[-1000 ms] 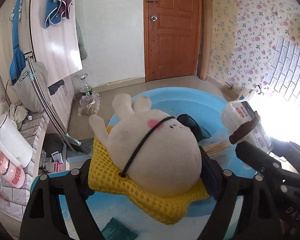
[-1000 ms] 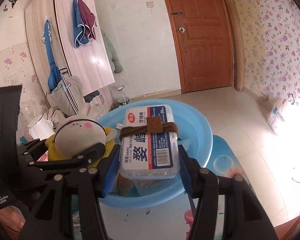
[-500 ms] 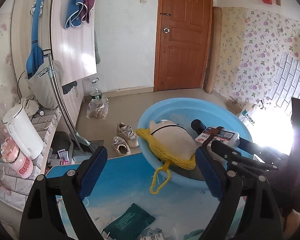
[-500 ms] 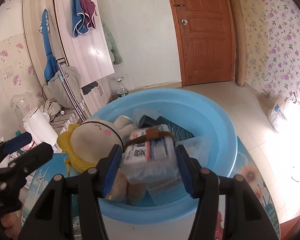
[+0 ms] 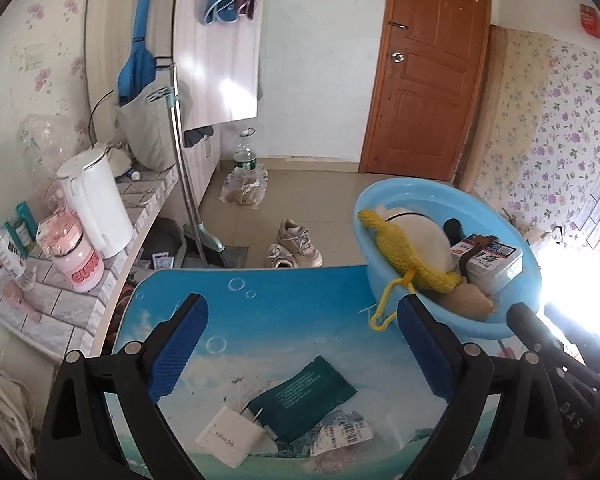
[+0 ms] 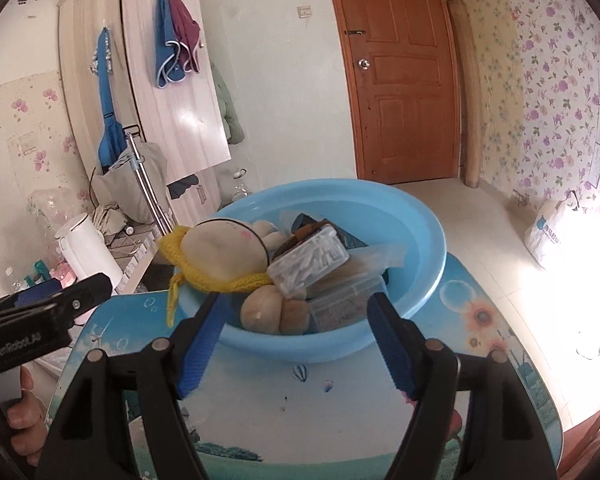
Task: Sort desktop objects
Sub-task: 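Lower the bunny plush into the basin with left while right drops the box in, then grasp the white plug adapter with left while right grasps the clear plastic bag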
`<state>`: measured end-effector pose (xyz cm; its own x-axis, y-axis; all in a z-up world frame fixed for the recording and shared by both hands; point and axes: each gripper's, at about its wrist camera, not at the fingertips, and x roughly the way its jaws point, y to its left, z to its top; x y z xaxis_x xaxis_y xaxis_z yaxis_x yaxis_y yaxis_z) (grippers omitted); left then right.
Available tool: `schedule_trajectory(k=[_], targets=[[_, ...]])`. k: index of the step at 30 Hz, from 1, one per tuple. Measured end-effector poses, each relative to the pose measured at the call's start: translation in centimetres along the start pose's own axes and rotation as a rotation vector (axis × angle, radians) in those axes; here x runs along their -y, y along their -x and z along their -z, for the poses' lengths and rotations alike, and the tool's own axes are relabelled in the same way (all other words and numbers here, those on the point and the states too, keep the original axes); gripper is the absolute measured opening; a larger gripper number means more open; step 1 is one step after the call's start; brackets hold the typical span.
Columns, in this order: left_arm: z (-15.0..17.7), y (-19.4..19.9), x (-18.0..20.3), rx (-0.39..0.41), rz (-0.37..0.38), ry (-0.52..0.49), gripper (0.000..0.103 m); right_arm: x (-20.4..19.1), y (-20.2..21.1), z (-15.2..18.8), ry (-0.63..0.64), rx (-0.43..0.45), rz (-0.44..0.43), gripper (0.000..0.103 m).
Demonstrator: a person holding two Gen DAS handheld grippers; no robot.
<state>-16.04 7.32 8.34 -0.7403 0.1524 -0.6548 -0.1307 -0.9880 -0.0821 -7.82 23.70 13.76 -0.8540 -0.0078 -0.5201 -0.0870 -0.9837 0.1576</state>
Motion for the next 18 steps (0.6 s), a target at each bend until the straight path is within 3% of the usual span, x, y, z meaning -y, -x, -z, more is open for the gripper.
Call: schedule_trajectory(k=[10, 18], targets=[[5.3, 0.8, -5.5, -0.096, -0.117, 0.061, 0.096, -5.7, 2.3, 4.4, 0.113, -0.045, -0.124, 0.073], [8.2, 1.7, -7.1, -0.108, -0.16, -0.008, 0.096, -7.4, 2.8, 6.8, 0.139, -0.079, -0.161, 0.073]])
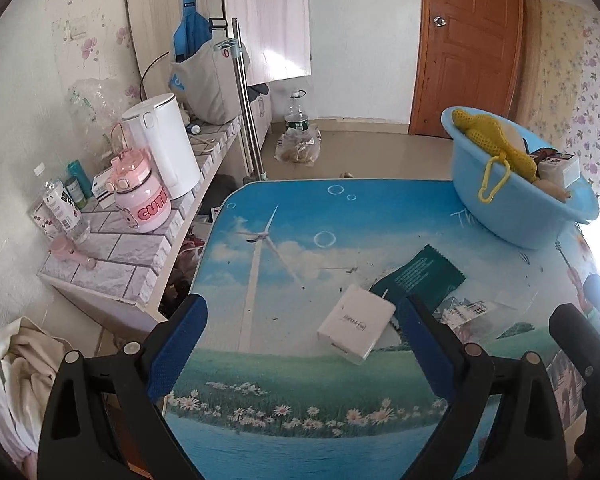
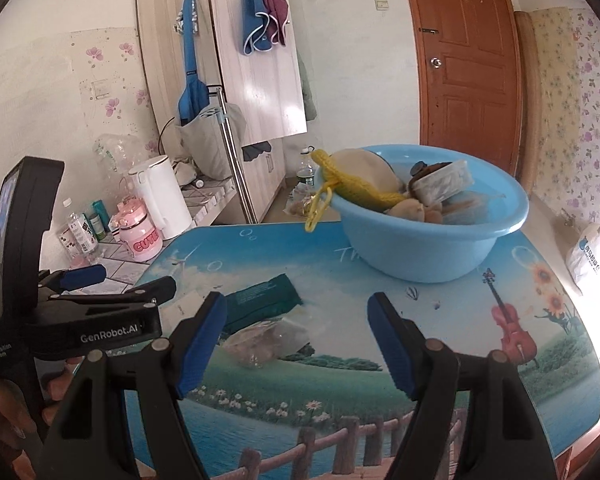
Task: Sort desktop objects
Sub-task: 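Grasp the white plug adapter with left while right grasps the clear plastic bag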
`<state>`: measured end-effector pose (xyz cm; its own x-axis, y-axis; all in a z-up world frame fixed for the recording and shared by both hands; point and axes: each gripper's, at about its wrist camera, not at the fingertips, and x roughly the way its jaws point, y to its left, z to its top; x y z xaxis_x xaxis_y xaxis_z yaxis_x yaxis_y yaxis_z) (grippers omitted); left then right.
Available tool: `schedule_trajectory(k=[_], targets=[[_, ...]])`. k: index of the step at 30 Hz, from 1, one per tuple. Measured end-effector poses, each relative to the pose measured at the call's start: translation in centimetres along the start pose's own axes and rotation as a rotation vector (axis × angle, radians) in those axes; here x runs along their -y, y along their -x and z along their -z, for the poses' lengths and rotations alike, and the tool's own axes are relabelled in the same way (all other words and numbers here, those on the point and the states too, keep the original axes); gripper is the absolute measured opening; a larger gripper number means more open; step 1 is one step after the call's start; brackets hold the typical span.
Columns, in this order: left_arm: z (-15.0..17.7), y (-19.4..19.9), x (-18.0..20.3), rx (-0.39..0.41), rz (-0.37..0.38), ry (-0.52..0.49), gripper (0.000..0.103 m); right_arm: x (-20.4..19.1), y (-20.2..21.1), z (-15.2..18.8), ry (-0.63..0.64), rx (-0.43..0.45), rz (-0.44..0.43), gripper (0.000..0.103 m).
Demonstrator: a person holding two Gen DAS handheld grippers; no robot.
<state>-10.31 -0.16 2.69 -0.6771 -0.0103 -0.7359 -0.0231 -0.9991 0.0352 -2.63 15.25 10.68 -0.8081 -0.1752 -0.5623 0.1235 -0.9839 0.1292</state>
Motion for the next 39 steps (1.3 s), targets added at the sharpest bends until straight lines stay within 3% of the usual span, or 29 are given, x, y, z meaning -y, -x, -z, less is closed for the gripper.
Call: schedule_trajectory(k=[7, 15, 18, 24, 25, 27, 29, 39], targets=[[1.4, -1.4, -1.3, -0.034, 0.006, 0.017, 0.097, 0.6, -2.2, 1.1, -0.005, -0.1, -0.008, 0.073], [1.5, -2.9, -0.3, -0.057, 0.073, -0.046, 0.097, 0.9, -5.3, 0.3, 0.0, -0.198, -0.112, 0.073], [1.8, -3.5, 0.2, -0.073, 0.123, -0.076, 0.097, 1.0, -6.2, 0.0, 0.0, -0.233, -0.122, 0.073], [1.8, -4.3, 1.9, -0.057, 0.146, -0.167, 0.096, 1.4, -7.0, 0.1, 0.028, -0.272, -0.124, 0.073], [1.6, -4.4, 2.1, -0.052, 0.154, -0.175, 0.094, 1.3, -7.1, 0.2, 0.038, -0.277, -0.129, 0.073], [1.3, -4.5, 2.4, -0.043, 0.176, -0.191, 0.079, 1.2, -7.2, 0.3, 0.036, -0.284, -0.143, 0.073], [1.2, -4.9, 2.8, -0.059, 0.2, -0.213, 0.047, 1.2, -7.5, 0.3, 0.014, -0.297, -0.152, 0.073], [1.6, -3.8, 1.3, -0.037, 0.246, -0.147, 0.04, -0.2, -8.7, 0.8, 0.008, -0.322, -0.175, 0.073]])
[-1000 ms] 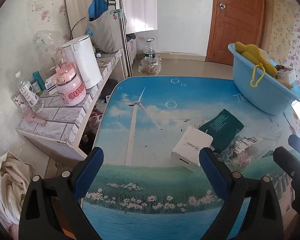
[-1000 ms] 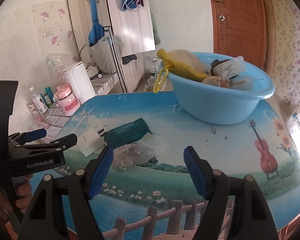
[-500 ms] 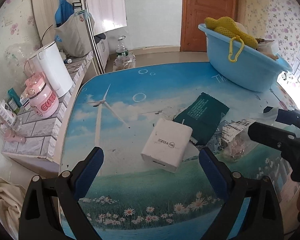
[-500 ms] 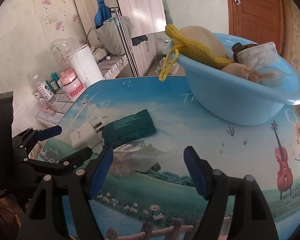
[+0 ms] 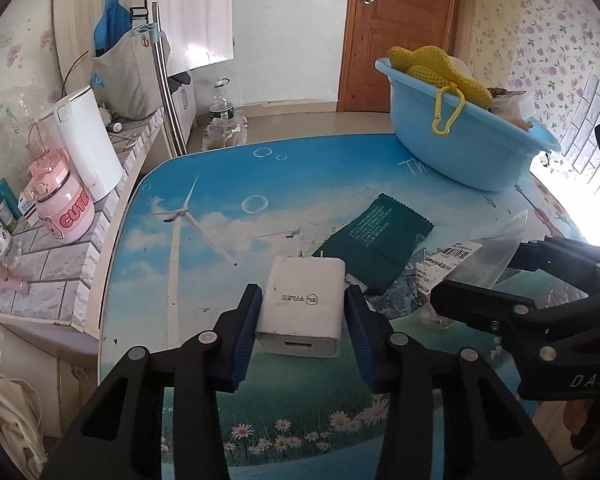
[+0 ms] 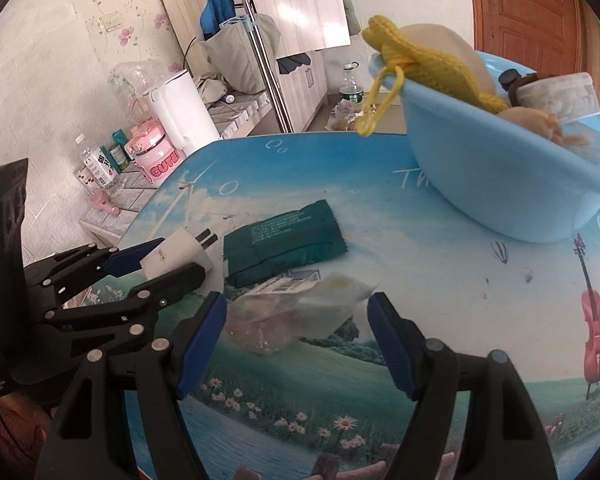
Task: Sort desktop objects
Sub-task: 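Grasp the white plug adapter with left while right grasps the clear plastic bag, then carry the adapter with left and the plastic bag with right to the basin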
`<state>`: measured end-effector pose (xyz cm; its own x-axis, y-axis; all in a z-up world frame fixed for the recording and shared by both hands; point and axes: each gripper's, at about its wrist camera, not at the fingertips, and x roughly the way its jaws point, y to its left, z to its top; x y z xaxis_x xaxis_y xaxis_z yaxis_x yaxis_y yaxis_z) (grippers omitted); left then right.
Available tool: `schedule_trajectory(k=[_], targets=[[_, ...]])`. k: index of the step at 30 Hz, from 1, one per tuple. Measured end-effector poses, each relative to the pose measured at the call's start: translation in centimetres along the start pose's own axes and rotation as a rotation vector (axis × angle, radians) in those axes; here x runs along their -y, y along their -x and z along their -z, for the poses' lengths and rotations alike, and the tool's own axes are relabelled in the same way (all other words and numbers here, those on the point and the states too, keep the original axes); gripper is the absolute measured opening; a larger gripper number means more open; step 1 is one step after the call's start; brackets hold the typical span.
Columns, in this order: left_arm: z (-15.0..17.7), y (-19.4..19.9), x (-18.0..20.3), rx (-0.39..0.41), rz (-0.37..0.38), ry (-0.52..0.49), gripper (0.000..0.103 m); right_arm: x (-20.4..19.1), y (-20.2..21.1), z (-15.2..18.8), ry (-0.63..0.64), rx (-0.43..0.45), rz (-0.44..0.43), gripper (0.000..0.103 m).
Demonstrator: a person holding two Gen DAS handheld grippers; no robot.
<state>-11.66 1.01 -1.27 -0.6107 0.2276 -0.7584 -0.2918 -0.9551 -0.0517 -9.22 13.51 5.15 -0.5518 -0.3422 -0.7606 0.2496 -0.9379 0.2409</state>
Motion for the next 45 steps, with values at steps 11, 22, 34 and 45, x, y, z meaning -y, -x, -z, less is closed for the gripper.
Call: schedule_trajectory(k=[11, 22, 34, 45], targets=[[0.4, 0.6, -0.1, -0.006, -0.011, 0.012, 0.038, 0.8, 0.6, 0.2, -0.012, -0.018, -0.086, 0.026], [0.9, -0.4, 0.3, -0.039, -0.058, 0.027, 0.042, 3.4, 2.8, 1.7, -0.035, -0.033, -0.11, 0.029], [0.9, -0.8, 0.7, -0.037, -0.061, 0.049, 0.037, 1.4, 2.0, 1.7, 0.038, -0.024, -0.04, 0.065], [-0.2, 1.9, 2.0, 0.027, -0.017, 0.06, 0.037, 1.3, 2.4, 1.5, 0.087, -0.004, -0.045, 0.031]])
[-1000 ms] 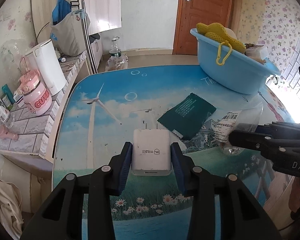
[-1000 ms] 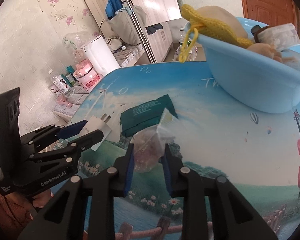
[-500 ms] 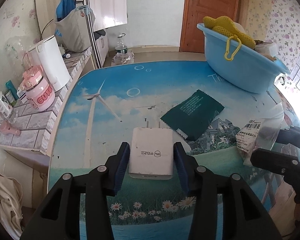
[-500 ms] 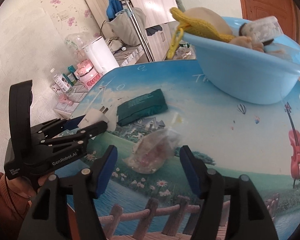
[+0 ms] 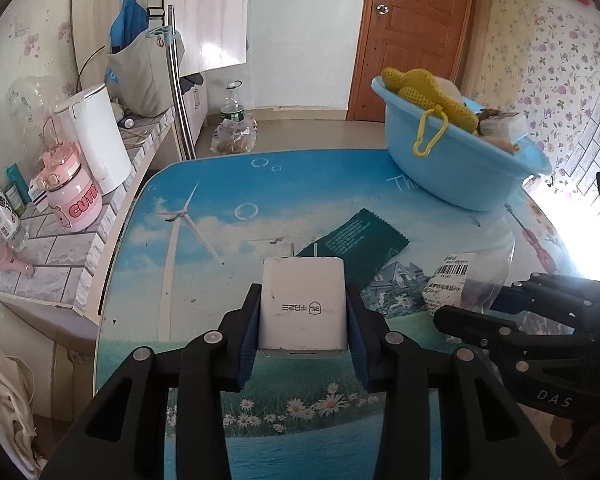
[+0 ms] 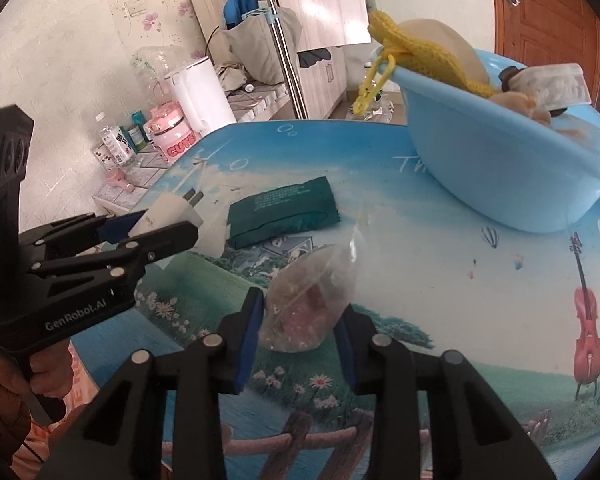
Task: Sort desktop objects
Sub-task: 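Carry the adapter with left and the plastic bag with right to the basin, then open left over the basin while right releases the plastic bag into it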
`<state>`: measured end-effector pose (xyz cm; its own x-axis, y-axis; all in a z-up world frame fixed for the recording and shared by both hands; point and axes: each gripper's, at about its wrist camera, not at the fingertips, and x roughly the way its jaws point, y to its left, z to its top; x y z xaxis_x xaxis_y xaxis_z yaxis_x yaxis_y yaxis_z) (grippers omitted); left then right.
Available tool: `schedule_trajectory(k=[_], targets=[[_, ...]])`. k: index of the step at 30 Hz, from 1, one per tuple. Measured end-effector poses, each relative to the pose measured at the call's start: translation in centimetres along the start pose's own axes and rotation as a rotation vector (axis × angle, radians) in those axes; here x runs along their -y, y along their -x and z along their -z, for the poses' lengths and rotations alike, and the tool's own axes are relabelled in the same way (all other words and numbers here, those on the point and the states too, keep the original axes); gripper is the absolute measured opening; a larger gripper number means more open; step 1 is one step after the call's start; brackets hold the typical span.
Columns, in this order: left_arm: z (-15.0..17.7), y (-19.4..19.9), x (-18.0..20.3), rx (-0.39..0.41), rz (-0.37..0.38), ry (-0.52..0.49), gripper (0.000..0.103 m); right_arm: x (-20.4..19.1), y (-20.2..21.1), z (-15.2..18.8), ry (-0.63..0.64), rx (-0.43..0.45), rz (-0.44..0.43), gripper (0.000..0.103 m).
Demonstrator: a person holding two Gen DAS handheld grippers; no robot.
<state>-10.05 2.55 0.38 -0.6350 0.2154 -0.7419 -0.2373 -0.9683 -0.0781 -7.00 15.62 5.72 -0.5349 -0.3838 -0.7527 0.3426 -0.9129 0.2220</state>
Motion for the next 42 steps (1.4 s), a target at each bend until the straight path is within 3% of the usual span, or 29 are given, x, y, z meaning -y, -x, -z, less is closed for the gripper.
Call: schedule_trajectory(k=[9, 16, 26, 33, 42], targets=[[-4.2, 3.3, 3.1, 0.09, 0.062, -0.026, 0.037, 1.7, 6.7, -3.0, -0.015, 0.158, -0.035, 0.03], [-8.1, 3.0, 6.9, 0.132, 0.119, -0.072, 0.038, 6.1, 10.6, -5.5, -0.044, 0.234, 0.048, 0.03], [-13.3, -0.2, 13.4, 0.168, 0.21, -0.167, 0.038, 12.9, 10.4, -8.7, -0.052, 0.225, 0.178, 0.03], [-15.7, -3.2, 16.5, 0.164, 0.221, -0.197, 0.038, 15.7, 9.3, -10.7, -0.023, 0.206, 0.224, 0.03], [-17.2, -3.2, 15.8, 0.21, 0.178, -0.174, 0.06, 16.7, 7.7, -12.4, 0.0, 0.191, 0.266, 0.032]])
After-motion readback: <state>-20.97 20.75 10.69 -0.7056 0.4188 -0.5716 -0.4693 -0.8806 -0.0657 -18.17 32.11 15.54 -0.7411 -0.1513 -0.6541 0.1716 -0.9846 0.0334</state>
